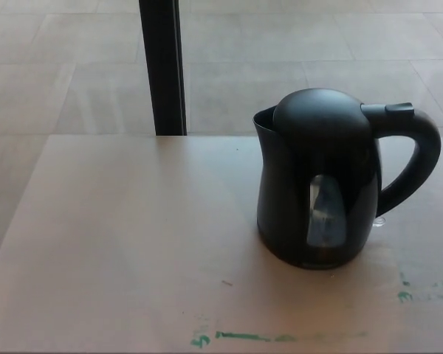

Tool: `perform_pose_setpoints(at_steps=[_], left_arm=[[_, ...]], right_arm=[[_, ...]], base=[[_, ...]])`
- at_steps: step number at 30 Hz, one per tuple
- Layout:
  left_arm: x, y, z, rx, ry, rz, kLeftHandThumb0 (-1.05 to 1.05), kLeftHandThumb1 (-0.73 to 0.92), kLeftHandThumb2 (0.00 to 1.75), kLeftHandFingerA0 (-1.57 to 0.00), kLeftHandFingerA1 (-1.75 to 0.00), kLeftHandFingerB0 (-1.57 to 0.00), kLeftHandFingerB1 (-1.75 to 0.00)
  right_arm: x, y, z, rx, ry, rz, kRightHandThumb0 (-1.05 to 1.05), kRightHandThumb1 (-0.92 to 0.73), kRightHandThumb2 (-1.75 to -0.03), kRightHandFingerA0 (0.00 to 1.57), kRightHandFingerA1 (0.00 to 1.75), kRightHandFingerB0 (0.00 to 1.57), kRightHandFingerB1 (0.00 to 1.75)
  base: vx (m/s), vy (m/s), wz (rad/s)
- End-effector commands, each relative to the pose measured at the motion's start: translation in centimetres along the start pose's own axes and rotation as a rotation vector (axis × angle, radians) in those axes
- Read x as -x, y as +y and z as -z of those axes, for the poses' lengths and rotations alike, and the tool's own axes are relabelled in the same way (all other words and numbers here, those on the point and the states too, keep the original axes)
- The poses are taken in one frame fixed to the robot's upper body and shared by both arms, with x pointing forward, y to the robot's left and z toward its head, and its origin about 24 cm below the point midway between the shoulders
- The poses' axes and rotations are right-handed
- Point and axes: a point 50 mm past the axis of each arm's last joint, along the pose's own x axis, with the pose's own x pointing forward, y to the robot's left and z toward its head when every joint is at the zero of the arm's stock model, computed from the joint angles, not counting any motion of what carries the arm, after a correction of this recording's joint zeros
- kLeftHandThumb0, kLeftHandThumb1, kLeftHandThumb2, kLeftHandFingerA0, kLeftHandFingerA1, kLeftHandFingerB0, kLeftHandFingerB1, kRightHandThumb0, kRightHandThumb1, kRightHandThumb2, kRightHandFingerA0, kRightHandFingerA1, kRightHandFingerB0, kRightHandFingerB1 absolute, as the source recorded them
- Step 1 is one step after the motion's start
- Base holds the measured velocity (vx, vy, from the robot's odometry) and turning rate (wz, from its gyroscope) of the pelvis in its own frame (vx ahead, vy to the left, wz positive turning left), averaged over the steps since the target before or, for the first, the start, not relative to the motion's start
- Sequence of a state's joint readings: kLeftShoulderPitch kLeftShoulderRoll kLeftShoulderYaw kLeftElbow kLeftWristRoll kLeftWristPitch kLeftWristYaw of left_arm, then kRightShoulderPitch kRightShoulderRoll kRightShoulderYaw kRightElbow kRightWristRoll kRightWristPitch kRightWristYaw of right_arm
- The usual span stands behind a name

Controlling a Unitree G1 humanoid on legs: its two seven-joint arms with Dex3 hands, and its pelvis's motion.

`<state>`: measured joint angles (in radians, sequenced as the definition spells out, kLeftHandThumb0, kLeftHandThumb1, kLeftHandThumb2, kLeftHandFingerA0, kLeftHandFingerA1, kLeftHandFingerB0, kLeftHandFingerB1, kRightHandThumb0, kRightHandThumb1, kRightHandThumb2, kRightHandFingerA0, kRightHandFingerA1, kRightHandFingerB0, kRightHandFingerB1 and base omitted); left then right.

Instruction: The robot uses its right hand to push down on the lid of a kettle kept in the middle of the desk to close it

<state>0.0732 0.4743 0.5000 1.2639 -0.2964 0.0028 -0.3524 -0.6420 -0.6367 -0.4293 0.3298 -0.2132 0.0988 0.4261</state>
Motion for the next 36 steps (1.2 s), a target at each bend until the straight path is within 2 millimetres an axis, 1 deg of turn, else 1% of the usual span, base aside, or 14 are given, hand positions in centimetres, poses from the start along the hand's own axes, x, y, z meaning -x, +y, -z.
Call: perform_pose_setpoints(at_steps=[1,6,7,10,11,13,15,16,17,18,19,22,23,36], left_arm=[[0.2,0.7,0.0,0.04,0.004,-0.032,-0.89,0.91,0.68,-0.48,-0.46,-0.45,-0.41],[0.1,0.5,-0.4,-0.006,-0.008,-0.02,-0.88,0.92,0.7,-0.53,-0.47,-0.42,-0.4],[0.2,0.7,-0.3,-0.006,-0.005,-0.028,-0.86,0.73,1.12,-0.48,-0.57,-0.38,-0.52],[0.1,0.5,-0.1,0.006,-0.003,-0.029,-0.89,0.92,0.69,-0.53,-0.47,-0.42,-0.41],[0.1,0.4,-0.1,0.012,-0.001,-0.03,-0.9,0.92,0.68,-0.51,-0.47,-0.43,-0.41],[0.1,0.3,-0.1,0.015,-0.002,-0.021,-0.91,0.92,0.69,-0.5,-0.47,-0.42,-0.41],[0.1,0.2,-0.1,0.016,-0.005,-0.021,-0.9,0.92,0.69,-0.52,-0.47,-0.42,-0.41],[0.0,0.1,-0.1,0.022,-0.006,-0.022,-0.89,0.92,0.69,-0.52,-0.48,-0.43,-0.41],[-0.1,0.0,-0.1,0.027,-0.007,-0.02,-0.89,0.92,0.69,-0.52,-0.48,-0.42,-0.41],[-0.1,-0.1,-0.1,0.024,-0.008,-0.02,-0.88,0.92,0.69,-0.53,-0.49,-0.44,-0.41],[-0.1,-0.1,0.0,0.021,-0.01,-0.023,-0.88,0.92,0.69,-0.54,-0.49,-0.45,-0.42],[-0.2,-0.3,0.0,0.021,-0.008,-0.014,-0.88,0.92,0.71,-0.51,-0.47,-0.41,-0.41],[-0.2,-0.5,-0.1,0.021,-0.006,-0.005,-0.88,0.92,0.71,-0.49,-0.46,-0.39,-0.4],[-0.2,-0.4,0.4,-0.007,0.009,-0.016,-0.9,0.92,0.7,-0.52,-0.47,-0.46,-0.41]], right_arm=[[10.8,-7.0,11.5,-0.262,0.31,0.292,-0.82,-0.86,-0.66,0.66,0.57,0.62,0.45],[17.1,-4.6,17.4,-0.31,0.489,0.4,-0.84,-0.86,-0.66,0.7,0.65,0.67,0.53],[18.9,-3.8,18.5,-0.345,0.529,0.417,-0.85,-0.86,-0.66,0.68,0.68,0.65,0.57],[22.1,-2.4,20.2,-0.422,0.558,0.493,-0.85,-0.81,-0.65,0.77,0.71,0.71,0.58],[23.3,-1.7,20.9,-0.418,0.581,0.53,-0.84,-0.65,-1.12,0.83,0.74,0.77,0.65],[25.3,-0.2,21.9,-0.461,0.628,0.568,-0.89,-0.78,-0.64,0.89,0.73,0.84,0.62],[27.7,1.7,22.9,-0.527,0.691,0.608,-0.79,-0.56,-1.08,0.84,0.81,0.8,0.71],[28.2,2.3,23.0,-0.533,0.693,0.622,-0.84,-0.76,-0.63,0.86,0.81,0.8,0.66],[29.0,2.9,23.2,-0.566,0.699,0.639,-0.82,-0.58,-1.09,0.85,0.84,0.78,0.73],[30.2,3.9,23.4,-0.591,0.729,0.667,-0.84,-0.76,-0.63,0.88,0.85,0.8,0.74],[31.1,4.5,23.8,-0.635,0.761,0.701,-0.8,-0.58,-1.1,0.86,0.89,0.8,0.8],[31.9,5.1,24.2,-0.659,0.803,0.737,-0.79,-0.58,-1.1,0.85,0.9,0.77,0.8],[32.2,5.3,24.2,-0.667,0.805,0.752,-0.85,-0.79,-0.64,0.84,0.94,0.74,0.8],[34.7,6.9,25.2,-0.84,0.975,0.786,-0.89,-0.92,-0.8,0.61,1.17,0.54,0.94]], base=[[0.0,0.0,0.0],[0.0,0.0,0.0],[0.0,0.0,0.0],[0.0,0.0,0.0],[0.0,0.0,0.0],[0.0,0.0,0.0],[0.0,0.0,0.0],[0.0,0.0,0.0],[0.0,0.0,0.0],[0.0,0.0,0.0],[0.0,0.0,0.0],[0.0,0.0,0.0],[0.0,0.0,0.0],[0.0,0.0,0.0]])
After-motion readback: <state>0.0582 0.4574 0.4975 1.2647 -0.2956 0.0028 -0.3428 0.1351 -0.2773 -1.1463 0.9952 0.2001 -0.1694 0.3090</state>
